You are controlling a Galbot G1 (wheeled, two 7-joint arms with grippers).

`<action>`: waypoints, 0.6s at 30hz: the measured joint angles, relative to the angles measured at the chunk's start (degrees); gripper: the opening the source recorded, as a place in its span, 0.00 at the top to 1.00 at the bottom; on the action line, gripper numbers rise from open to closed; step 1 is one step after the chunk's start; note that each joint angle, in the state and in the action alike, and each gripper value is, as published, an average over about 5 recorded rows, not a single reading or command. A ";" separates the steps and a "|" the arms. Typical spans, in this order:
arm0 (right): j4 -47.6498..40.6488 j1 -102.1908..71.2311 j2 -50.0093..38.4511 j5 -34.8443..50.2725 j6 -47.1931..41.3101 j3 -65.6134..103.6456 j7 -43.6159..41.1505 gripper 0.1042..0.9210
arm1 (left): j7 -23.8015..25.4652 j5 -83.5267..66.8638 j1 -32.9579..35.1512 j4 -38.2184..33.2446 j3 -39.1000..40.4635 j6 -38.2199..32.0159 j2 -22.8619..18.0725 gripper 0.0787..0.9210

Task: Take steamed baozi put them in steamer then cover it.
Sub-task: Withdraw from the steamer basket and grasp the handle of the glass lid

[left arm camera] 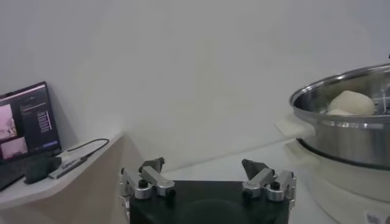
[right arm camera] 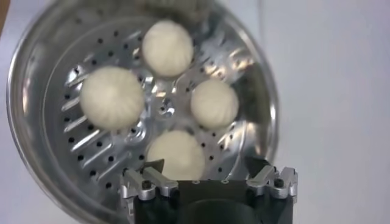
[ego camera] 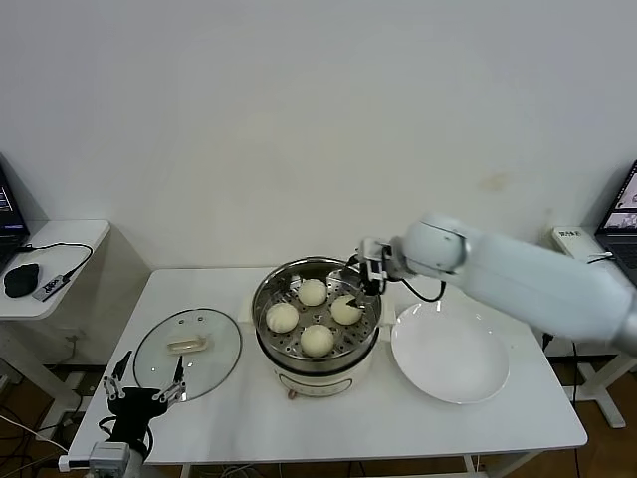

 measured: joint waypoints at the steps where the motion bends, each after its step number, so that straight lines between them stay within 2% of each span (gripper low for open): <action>1: 1.02 -2.71 -1.26 0.04 1.15 2.46 2.09 0.12 | -0.08 0.01 -0.06 0.19 0.10 -0.19 -0.09 0.12; 5: 4.56 -16.28 -4.50 -1.05 6.47 15.20 9.52 0.12 | -0.43 0.17 -0.30 1.02 0.47 -1.03 -0.43 0.12; 9: 7.15 -31.47 -4.09 -3.76 12.45 30.33 14.49 0.12 | -0.84 0.51 -0.38 1.97 0.80 -2.03 -0.66 0.12; 18: 11.44 -63.61 8.27 -9.70 23.78 63.63 17.83 0.12 | -1.26 4.27 -0.95 4.67 1.54 -3.99 -0.13 0.12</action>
